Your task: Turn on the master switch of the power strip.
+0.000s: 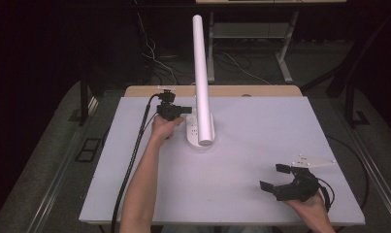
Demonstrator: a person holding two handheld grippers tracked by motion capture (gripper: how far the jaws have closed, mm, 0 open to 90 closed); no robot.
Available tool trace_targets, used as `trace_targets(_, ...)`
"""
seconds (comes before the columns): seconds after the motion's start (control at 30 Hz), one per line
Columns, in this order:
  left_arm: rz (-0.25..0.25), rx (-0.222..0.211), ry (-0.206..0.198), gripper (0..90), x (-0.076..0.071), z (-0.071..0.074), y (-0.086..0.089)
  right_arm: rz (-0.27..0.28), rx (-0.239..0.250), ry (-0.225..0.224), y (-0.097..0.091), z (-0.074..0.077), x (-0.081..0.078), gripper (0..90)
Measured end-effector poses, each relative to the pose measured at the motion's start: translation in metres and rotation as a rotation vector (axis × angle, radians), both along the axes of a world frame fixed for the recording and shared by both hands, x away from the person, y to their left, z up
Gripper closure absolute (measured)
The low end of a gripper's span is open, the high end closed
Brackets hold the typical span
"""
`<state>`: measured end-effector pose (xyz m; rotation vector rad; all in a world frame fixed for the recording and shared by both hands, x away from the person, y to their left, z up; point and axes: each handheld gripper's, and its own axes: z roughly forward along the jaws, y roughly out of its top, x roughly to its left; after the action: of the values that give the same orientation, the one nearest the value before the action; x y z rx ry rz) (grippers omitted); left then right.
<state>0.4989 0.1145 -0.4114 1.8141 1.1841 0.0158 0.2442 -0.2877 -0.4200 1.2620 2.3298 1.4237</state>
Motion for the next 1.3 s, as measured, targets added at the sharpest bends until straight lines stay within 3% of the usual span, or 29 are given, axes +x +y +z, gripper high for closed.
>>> trace_targets(0.5,0.005,0.047,0.003,89.8,0.001,-0.012,-0.011,0.004,-0.004,-0.008,0.0,-0.001,0.001,0.5)
trace_targets(0.63,-0.004,0.108,-0.005,89.8,0.0,-0.015,-0.014,0.005,-0.004,-0.008,0.0,-0.001,0.001,0.5)
trace_targets(0.73,-0.006,0.109,-0.019,89.7,-0.001,-0.017,-0.015,0.006,-0.005,-0.008,0.0,-0.001,0.001,0.5)
trace_targets(0.9,-0.012,0.148,-0.049,89.8,-0.003,-0.016,-0.021,0.005,-0.002,-0.006,0.0,-0.001,0.001,0.5)
trace_targets(1.1,-0.018,0.194,-0.05,90.0,-0.003,-0.013,-0.017,0.007,-0.005,-0.008,0.0,-0.001,0.001,0.5)
trace_targets(1.3,-0.016,0.188,-0.044,90.0,-0.003,-0.013,-0.017,0.012,-0.006,0.002,0.001,0.0,0.0,0.5)
